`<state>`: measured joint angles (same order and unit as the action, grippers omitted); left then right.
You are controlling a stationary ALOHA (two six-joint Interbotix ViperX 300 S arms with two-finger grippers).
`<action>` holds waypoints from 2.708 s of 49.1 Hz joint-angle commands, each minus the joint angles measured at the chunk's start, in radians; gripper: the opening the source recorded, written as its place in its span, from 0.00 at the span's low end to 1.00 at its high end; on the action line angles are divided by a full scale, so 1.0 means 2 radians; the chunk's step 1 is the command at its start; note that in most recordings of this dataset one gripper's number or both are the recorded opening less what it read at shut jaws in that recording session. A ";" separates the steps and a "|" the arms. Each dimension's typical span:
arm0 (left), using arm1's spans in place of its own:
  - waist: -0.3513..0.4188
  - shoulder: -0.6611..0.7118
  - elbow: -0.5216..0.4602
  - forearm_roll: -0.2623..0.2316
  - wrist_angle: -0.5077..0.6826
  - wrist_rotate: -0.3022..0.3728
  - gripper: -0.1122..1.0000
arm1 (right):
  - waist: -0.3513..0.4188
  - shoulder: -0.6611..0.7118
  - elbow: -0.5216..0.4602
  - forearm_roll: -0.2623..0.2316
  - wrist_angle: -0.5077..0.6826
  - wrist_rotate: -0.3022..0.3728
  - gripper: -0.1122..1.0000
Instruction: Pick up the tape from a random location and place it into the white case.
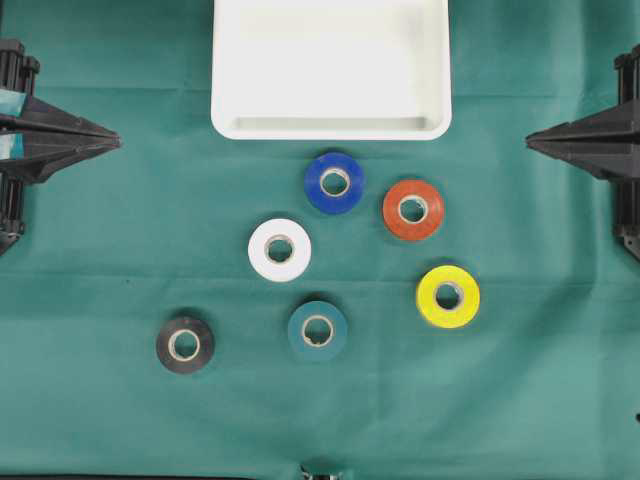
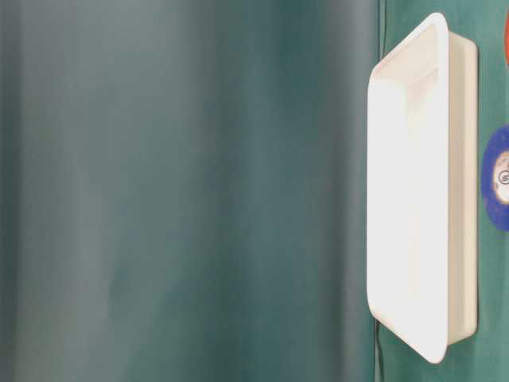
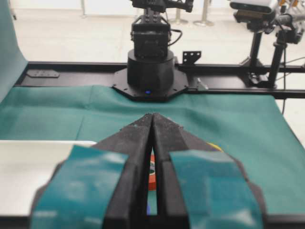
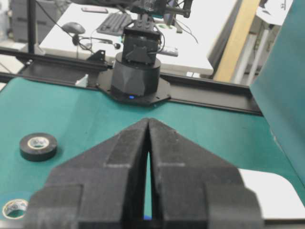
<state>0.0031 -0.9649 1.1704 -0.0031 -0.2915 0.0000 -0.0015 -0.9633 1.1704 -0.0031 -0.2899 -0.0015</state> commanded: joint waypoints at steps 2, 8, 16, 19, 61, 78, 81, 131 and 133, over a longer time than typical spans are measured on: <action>-0.001 -0.005 -0.011 -0.002 -0.003 0.000 0.11 | -0.006 0.005 -0.005 -0.002 0.002 -0.005 0.10; -0.002 -0.005 -0.012 -0.003 -0.003 0.001 0.11 | -0.012 0.008 -0.006 -0.002 0.021 -0.005 0.10; -0.001 -0.002 -0.012 -0.003 -0.002 -0.001 0.11 | -0.014 0.007 -0.007 -0.002 0.029 -0.006 0.10; -0.001 -0.002 -0.012 -0.003 0.002 -0.002 0.11 | -0.013 0.008 -0.008 -0.002 0.031 -0.006 0.10; -0.001 0.006 -0.013 -0.003 0.030 -0.001 0.98 | -0.014 0.015 -0.020 -0.002 0.060 0.012 0.75; -0.002 0.006 -0.015 -0.003 0.031 0.000 0.98 | -0.014 0.020 -0.022 -0.002 0.059 0.013 0.93; -0.001 0.006 -0.015 -0.003 0.031 0.000 0.98 | -0.014 0.020 -0.023 -0.002 0.059 0.013 0.93; -0.001 0.081 -0.046 -0.003 -0.018 0.004 0.98 | -0.014 0.021 -0.023 -0.002 0.056 0.013 0.93; -0.001 0.099 -0.056 -0.003 -0.021 0.004 0.98 | -0.014 0.021 -0.023 -0.002 0.056 0.013 0.93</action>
<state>0.0015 -0.8330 1.1137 -0.0077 -0.3114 0.0061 -0.0276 -0.9265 1.1520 -0.0077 -0.1672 0.0230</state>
